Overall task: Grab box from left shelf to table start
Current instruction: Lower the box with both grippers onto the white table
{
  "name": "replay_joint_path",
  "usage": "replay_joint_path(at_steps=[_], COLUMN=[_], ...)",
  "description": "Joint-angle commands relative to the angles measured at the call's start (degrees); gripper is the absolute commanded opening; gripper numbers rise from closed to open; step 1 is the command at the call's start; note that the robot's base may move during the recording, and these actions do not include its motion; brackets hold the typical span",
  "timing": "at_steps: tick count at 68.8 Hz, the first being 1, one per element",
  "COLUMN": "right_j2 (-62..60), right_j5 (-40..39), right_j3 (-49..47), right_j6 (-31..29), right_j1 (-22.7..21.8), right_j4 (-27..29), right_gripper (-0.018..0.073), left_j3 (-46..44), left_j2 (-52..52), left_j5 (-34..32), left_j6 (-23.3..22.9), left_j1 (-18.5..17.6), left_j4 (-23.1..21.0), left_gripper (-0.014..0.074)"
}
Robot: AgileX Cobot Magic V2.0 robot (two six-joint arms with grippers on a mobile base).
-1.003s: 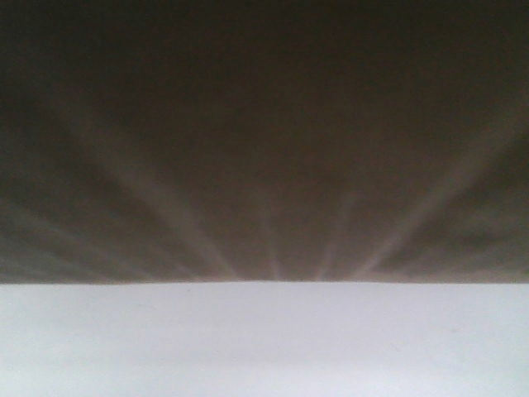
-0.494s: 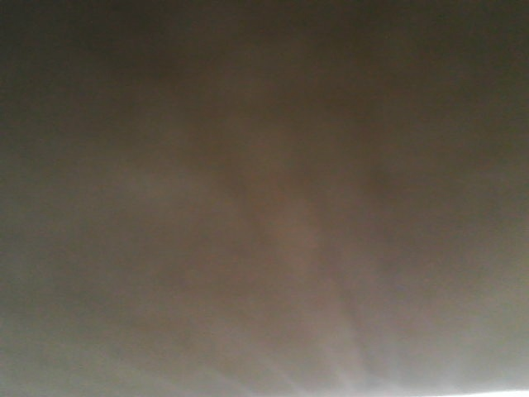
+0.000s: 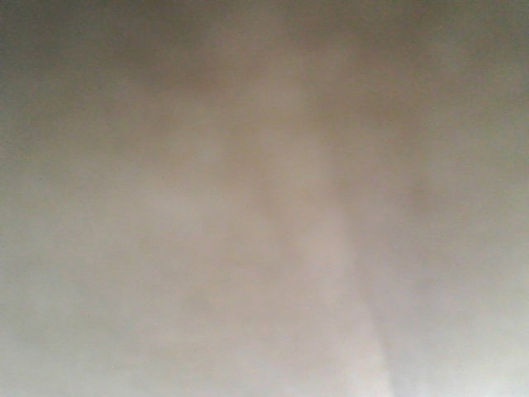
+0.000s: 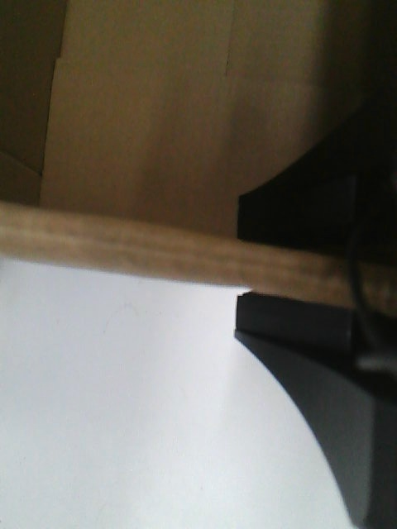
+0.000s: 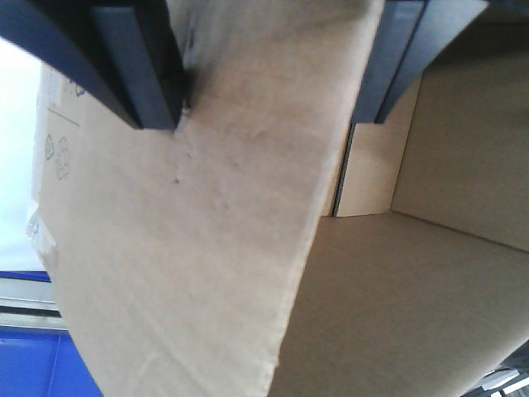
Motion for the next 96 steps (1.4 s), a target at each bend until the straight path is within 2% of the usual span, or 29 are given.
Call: replay_joint_path(at_steps=[1, 62, 69, 82, 96], right_j2=[0.0, 0.1, 0.8, 5.0, 14.3], right_j5=[0.0, -0.5, -0.6, 1.6, 7.5], right_j3=[-1.5, -1.5, -1.5, -2.4, -7.1], right_j6=[-1.9, -1.9, -1.9, -1.9, -1.9], right_j1=[-0.2, -0.2, -0.2, -0.2, -0.2], right_j4=[-5.9, -5.1, -4.9, -4.8, -5.6], right_gripper=[0.0056, 0.0056, 0.0056, 0.0056, 0.0056], left_j3=[0.5, 0.0, -3.0, -12.0, -23.4], left_j2=[0.2, 0.2, 0.6, 5.2, 15.7], left_j5=[9.3, 8.6, 7.1, 8.6, 12.5], left_j6=[5.7, 5.7, 5.9, 5.9, 5.9], left_j1=[-1.1, -1.1, -1.1, -1.1, -1.1], left_j4=[0.2, -0.6, 0.2, 6.1, 6.6], left_gripper=[-0.0093, -0.0093, -0.0093, -0.0093, -0.0093])
